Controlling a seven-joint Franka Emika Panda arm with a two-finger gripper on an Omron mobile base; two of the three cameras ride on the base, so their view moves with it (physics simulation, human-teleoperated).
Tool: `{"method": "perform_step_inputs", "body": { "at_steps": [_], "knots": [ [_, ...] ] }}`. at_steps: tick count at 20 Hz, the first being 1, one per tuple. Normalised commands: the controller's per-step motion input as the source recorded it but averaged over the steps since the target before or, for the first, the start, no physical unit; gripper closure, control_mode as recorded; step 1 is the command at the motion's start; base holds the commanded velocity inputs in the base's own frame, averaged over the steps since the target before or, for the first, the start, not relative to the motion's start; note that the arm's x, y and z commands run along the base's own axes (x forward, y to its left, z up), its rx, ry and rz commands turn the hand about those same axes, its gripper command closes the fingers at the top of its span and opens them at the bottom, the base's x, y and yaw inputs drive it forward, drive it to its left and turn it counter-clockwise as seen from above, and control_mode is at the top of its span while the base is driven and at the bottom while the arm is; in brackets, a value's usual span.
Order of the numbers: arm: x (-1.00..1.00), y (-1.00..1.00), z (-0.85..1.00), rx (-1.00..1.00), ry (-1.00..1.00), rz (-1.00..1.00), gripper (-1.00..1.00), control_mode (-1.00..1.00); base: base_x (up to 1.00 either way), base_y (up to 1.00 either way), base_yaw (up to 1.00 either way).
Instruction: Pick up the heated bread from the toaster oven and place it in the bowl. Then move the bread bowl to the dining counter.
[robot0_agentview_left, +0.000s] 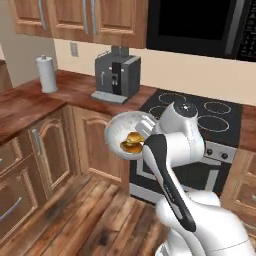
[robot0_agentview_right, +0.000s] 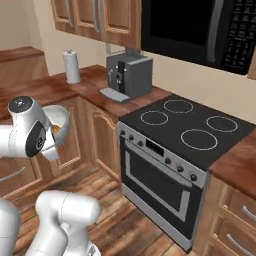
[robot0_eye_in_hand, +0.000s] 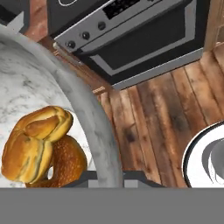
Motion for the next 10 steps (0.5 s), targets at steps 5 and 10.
{"method": "perform_step_inputs", "body": {
  "at_steps": [5, 10],
  "knots": [
    [0.0, 0.0, 0.0, 0.0, 0.0, 0.0, 1.0, 1.0, 0.0, 0.0, 1.0],
    [0.0, 0.0, 0.0, 0.0, 0.0, 0.0, 1.0, 1.0, 0.0, 0.23, 0.96]
  ]
}}
